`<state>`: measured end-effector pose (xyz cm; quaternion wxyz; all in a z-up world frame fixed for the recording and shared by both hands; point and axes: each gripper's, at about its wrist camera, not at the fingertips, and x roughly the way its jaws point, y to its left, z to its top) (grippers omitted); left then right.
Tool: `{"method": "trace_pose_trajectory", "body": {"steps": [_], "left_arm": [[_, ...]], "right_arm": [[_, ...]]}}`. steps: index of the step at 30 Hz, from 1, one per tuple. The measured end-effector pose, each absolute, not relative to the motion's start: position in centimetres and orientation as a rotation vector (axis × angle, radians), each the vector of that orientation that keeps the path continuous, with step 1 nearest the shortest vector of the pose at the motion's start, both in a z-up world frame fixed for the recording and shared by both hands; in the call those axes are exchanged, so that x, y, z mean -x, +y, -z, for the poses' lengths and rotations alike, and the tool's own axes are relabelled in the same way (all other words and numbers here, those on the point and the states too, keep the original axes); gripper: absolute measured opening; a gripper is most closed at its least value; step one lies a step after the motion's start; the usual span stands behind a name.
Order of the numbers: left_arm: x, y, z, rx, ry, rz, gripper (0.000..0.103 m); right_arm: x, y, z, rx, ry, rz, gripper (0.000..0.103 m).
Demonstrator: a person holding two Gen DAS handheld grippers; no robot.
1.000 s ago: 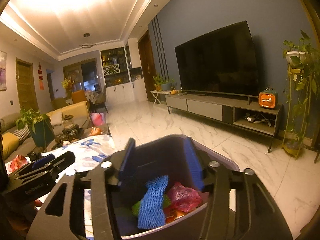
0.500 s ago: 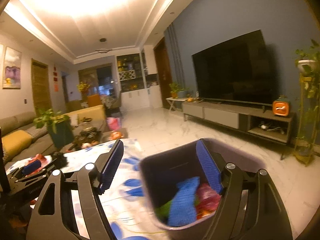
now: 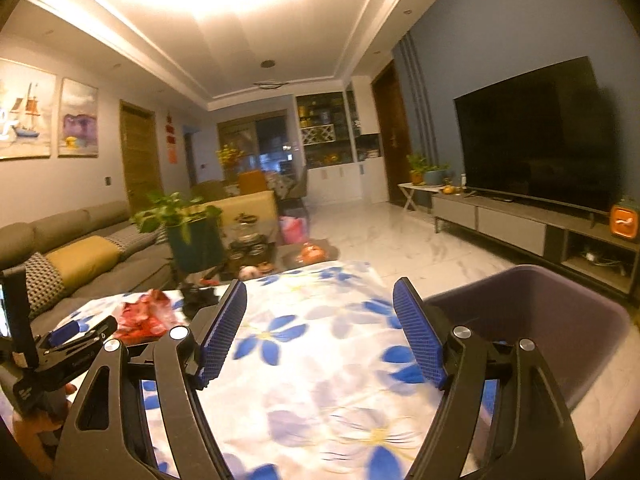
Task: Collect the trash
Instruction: 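Move both open tools back over the red bag and black bag on the bed, then grasp the red snack bag with the left tool while the right tool grasps the black plastic bag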
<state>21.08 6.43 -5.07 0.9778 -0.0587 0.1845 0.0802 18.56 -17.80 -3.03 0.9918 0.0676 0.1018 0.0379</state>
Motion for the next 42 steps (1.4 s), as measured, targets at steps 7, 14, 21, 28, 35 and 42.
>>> {"method": "trace_pose_trajectory", "body": {"steps": [7, 14, 21, 28, 35, 42], "left_arm": [[-22.5, 10.3, 5.0, 0.142, 0.378, -0.213, 0.085], [-25.7, 13.6, 5.0, 0.169, 0.400, -0.234, 0.085], [-30.0, 15.2, 5.6, 0.173, 0.446, -0.195, 0.085], [-33.6, 15.3, 7.2, 0.095, 0.531, -0.087, 0.082], [-35.4, 15.8, 9.2, 0.140, 0.626, 0.016, 0.039], [-35.2, 16.4, 9.5, 0.171, 0.610, -0.012, 0.009]], "right_arm": [[-20.9, -14.1, 3.0, -0.129, 0.219, -0.143, 0.074], [-24.2, -10.5, 3.0, -0.121, 0.251, -0.193, 0.074], [-27.5, -7.7, 2.8, -0.089, 0.258, -0.219, 0.074], [-31.9, -4.8, 2.5, -0.073, 0.276, -0.220, 0.074], [-36.1, -0.8, 4.1, -0.034, 0.327, -0.258, 0.072], [-39.4, 2.4, 6.8, 0.018, 0.407, -0.262, 0.059]]}}
